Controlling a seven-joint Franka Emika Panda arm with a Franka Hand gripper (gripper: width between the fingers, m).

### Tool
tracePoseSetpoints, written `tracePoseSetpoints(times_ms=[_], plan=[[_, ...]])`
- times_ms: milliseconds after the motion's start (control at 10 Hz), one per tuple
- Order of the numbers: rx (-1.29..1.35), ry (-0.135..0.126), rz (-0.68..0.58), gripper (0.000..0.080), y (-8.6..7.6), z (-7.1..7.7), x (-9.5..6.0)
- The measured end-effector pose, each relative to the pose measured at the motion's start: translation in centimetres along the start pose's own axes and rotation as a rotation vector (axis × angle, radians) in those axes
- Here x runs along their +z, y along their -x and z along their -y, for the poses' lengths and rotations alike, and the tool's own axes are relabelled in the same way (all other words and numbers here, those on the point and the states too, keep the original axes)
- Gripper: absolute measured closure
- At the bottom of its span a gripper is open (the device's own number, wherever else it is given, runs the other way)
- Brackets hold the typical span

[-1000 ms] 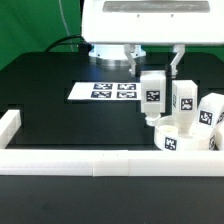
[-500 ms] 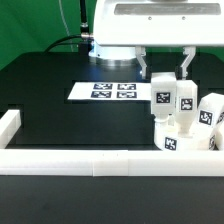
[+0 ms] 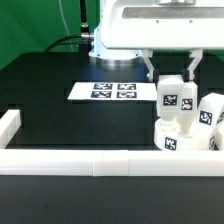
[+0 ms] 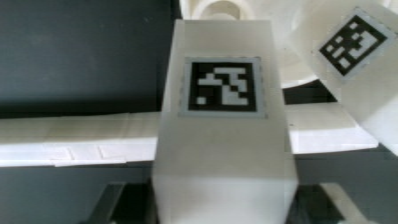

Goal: Assemble stool

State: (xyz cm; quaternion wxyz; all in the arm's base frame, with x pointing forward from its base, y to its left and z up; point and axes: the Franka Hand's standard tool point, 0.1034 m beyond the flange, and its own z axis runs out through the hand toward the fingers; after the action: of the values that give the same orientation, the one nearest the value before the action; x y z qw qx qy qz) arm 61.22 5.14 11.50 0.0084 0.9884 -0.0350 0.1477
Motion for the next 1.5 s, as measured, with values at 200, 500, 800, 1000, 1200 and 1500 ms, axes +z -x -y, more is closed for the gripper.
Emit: tracePoseSetpoints(times_ms=[200, 500, 800, 1000, 1200, 1500], plan=[[-0.001, 0.003, 0.005, 0.0466, 0.2, -0.1, 0.3], [-0.008, 0.004, -0.007, 0.0466, 0.5, 0.2, 1.0], [-0.019, 0.008, -0.035, 0.0466, 1.0, 0.6, 2.0], [-0.024, 0.008, -0.099, 0.0466, 0.6, 0.7, 2.2], [-0.030, 0.008, -0.135, 0.0466, 0.4, 0.8, 2.2], [-0.036, 0.008, -0.119, 0.0176, 0.2, 0.5, 1.9]])
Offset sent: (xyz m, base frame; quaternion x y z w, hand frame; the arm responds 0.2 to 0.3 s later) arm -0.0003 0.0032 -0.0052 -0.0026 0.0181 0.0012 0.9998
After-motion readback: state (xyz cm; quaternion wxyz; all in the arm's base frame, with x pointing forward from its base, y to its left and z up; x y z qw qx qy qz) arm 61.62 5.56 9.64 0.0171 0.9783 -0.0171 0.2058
